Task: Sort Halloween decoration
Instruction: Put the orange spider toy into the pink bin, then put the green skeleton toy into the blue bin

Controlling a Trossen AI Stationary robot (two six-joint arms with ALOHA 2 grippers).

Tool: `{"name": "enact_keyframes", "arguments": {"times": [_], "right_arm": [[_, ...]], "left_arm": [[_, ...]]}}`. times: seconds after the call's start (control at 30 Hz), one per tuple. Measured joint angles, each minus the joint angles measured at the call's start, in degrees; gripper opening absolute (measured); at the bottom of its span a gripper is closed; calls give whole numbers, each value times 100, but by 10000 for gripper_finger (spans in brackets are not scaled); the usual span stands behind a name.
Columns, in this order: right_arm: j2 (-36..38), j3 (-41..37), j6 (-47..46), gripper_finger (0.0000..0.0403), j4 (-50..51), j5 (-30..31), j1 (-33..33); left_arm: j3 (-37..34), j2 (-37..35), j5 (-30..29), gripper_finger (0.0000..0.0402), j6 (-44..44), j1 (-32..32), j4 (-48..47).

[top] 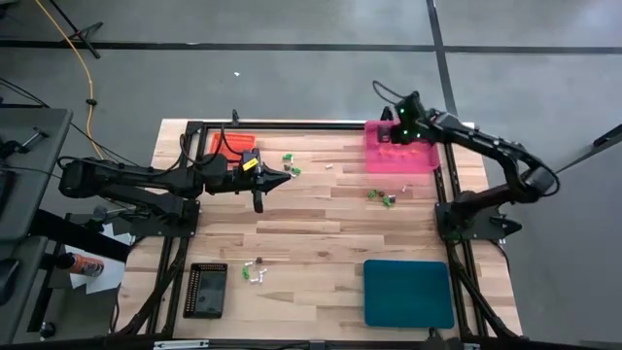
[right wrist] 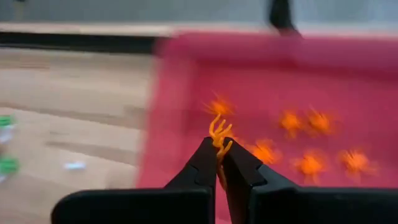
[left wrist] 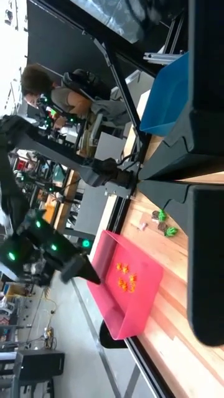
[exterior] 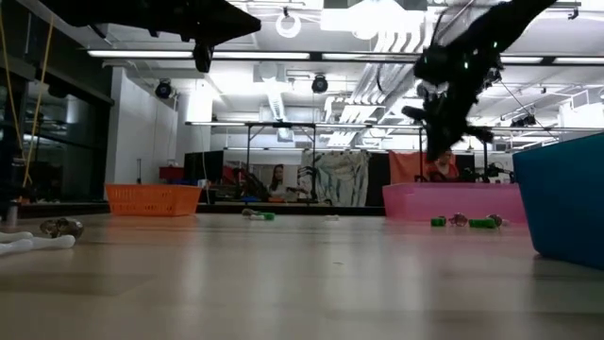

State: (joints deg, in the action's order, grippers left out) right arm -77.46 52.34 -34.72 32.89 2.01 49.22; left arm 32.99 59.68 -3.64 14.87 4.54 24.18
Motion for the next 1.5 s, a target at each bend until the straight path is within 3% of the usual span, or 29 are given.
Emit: {"name": "enact_keyframes", "arguments": {"times": [0.2,0.37,0.83,0.93,1.27,1.5], "right_arm": [[-896,-2,358,3,414,-669,580],[-1235,-2,372,3,88,-579,602],[-1245,0,451,8,-99,-221,617],[-1247,0,344,36,-99,-157,617],[-1184,0,640,187,-122,-40,617],[-372,0,1317,217,-183,-301,282]], "left_arm": [[0,0,-4,0,1,0,-35],[0,0,-50,0,0,0,-39],[0,0,-201,0,-1,0,-88],[0,0,-201,0,-2,0,-89],[0,0,-204,0,-4,0,-87],[0,0,-380,0,-4,0,-86]]}}
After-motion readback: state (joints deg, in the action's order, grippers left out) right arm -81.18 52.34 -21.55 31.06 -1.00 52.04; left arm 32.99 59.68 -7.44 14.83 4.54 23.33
